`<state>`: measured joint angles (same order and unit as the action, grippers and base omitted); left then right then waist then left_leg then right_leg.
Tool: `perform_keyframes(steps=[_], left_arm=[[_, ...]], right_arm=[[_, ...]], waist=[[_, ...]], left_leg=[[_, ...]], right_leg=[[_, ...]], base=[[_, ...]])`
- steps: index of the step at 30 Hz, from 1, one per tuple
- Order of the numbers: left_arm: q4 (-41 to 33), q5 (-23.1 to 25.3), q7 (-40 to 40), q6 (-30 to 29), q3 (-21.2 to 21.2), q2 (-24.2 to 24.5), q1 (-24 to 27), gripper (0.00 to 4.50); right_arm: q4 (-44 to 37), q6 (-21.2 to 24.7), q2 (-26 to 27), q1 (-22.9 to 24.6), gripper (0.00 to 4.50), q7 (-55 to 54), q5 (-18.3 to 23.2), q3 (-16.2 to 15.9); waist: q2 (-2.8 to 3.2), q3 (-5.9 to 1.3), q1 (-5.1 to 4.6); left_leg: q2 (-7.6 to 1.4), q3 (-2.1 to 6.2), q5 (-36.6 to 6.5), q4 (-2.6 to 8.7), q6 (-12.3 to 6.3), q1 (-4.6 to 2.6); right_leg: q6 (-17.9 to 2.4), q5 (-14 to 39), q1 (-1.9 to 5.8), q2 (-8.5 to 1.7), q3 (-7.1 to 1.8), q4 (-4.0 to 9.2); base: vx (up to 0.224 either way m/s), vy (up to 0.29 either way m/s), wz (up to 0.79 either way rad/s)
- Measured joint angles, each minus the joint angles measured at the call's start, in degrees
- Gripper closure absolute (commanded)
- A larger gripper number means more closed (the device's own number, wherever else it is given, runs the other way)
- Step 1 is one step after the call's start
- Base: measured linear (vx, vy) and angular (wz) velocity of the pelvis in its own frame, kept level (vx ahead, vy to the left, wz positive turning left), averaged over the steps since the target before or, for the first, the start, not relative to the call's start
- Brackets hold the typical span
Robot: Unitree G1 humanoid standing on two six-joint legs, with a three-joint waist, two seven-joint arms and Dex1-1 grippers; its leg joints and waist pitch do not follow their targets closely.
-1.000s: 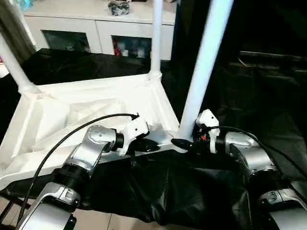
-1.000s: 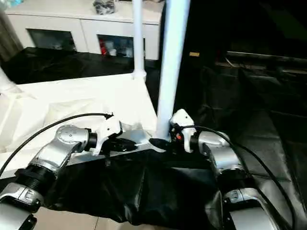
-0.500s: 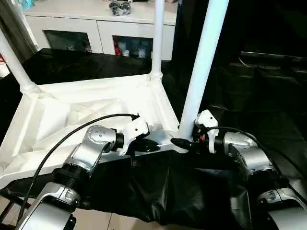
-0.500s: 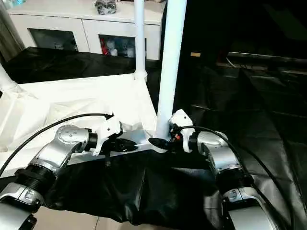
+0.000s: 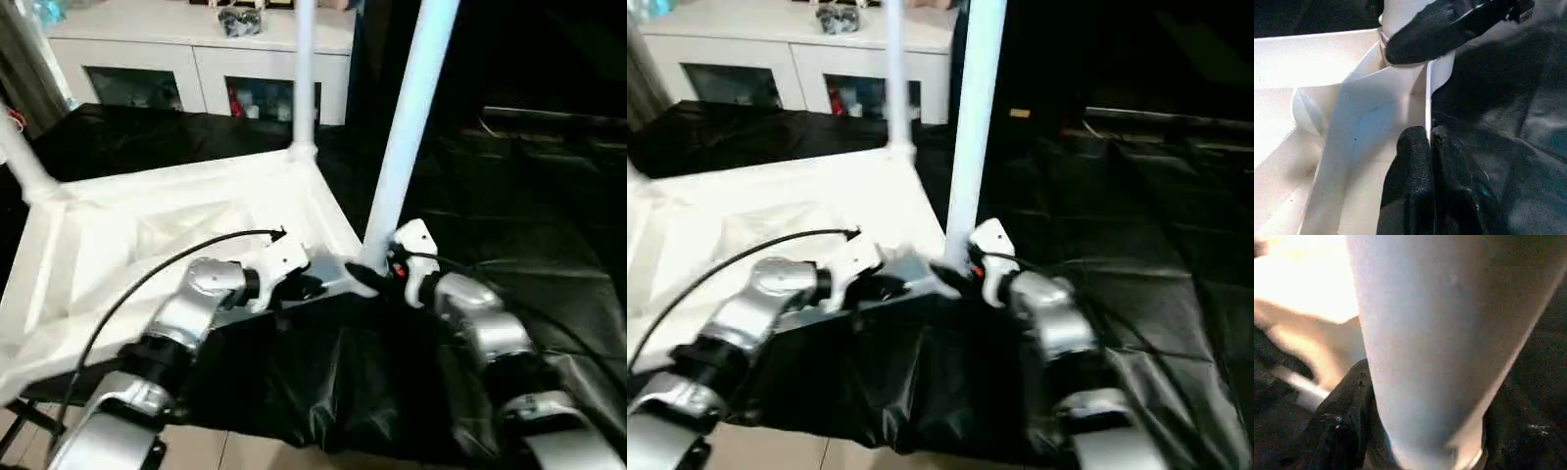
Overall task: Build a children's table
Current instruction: Rotate leg to tighten
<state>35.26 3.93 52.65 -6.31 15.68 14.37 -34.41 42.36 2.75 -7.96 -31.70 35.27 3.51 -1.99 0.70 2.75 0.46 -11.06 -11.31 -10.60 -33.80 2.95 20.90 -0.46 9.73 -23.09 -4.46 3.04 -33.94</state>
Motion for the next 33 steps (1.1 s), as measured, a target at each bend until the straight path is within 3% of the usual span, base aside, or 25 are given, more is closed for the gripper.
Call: perform_keyframes(steps=[5,9,11,15,17,23,29,33], left_arm=[[4.0,2.2,-9.2,-1.9,-0.4,-5.6,-2.5,4.50],[4.9,2.6,-11.2,-1.2,-0.3,-7.4,-2.8,4.50],[4.9,2.7,-10.8,-0.7,-0.2,-7.2,-2.8,4.50],[3.7,2.5,-7.2,1.1,-0.1,-5.0,-2.0,4.50],[2.7,2.0,-5.0,1.9,-0.2,-3.9,-1.4,4.50],[-0.5,-0.7,3.5,4.3,0.0,0.1,0.8,4.50],[-1.9,-3.0,12.1,5.2,0.3,4.0,2.0,4.50],[-2.2,-4.2,15.7,5.1,0.4,5.5,2.3,4.50]], right_arm=[[6.0,0.2,5.1,-4.4,1.85,-17.2,-1.5,3.4],[7.3,-1.1,5.5,-5.0,1.85,-20.3,-2.2,3.9],[7.4,-2.0,5.4,-4.8,1.30,-19.9,-2.2,3.9],[6.1,-2.4,4.1,-3.9,1.04,-12.2,-0.9,3.9],[5.5,-2.3,2.5,-3.7,0.68,-7.2,-0.7,3.1],[1.4,-2.1,-5.0,-1.8,0.68,11.2,0.6,-1.7],[-2.6,-1.5,-9.7,0.2,0.68,26.1,2.0,-4.2],[-4.2,-0.5,-11.5,0.3,1.05,31.8,3.2,-5.5]], waist=[[0.00,0.00,-0.39],[0.02,-0.02,-0.30],[0.03,-0.02,-0.30],[0.03,-0.02,-0.43],[0.04,-0.01,-0.40],[0.06,0.00,0.37],[0.09,0.02,1.50],[0.08,0.02,1.61]], left_leg=[[0.12,0.02,0.0,-0.09,-0.01,0.04],[0.13,0.03,0.0,-0.04,-0.03,0.16],[0.17,-0.01,0.0,-0.04,-0.03,0.19],[0.15,-0.02,0.0,0.08,-0.04,0.19],[0.09,-0.02,0.0,0.14,-0.04,0.20],[-0.13,-0.01,0.0,0.32,-0.04,0.28],[-0.19,-0.09,0.0,0.26,-0.04,0.30],[-0.23,-0.11,0.0,0.21,-0.02,0.28]], right_leg=[[0.0,0.0,0.00,-0.05,-0.10,0.29],[0.0,0.0,0.10,-0.05,-0.08,0.76],[0.0,0.0,0.09,-0.05,-0.15,0.78],[-0.1,-0.3,0.01,-0.05,-0.12,0.75],[-0.2,-0.6,-0.07,-0.04,-0.05,0.70],[-0.2,-0.6,-0.11,-0.01,0.34,0.69],[-0.2,-0.5,-0.12,-0.01,0.36,0.70],[-0.2,-0.5,-0.09,-0.01,0.36,0.68]], base=[[0.000,0.000,0.00],[0.000,0.000,0.00],[0.000,0.000,0.00],[0.000,0.000,0.00],[0.000,0.000,0.00],[0.000,0.000,0.00],[0.000,0.000,0.00],[0.000,0.000,0.00]])
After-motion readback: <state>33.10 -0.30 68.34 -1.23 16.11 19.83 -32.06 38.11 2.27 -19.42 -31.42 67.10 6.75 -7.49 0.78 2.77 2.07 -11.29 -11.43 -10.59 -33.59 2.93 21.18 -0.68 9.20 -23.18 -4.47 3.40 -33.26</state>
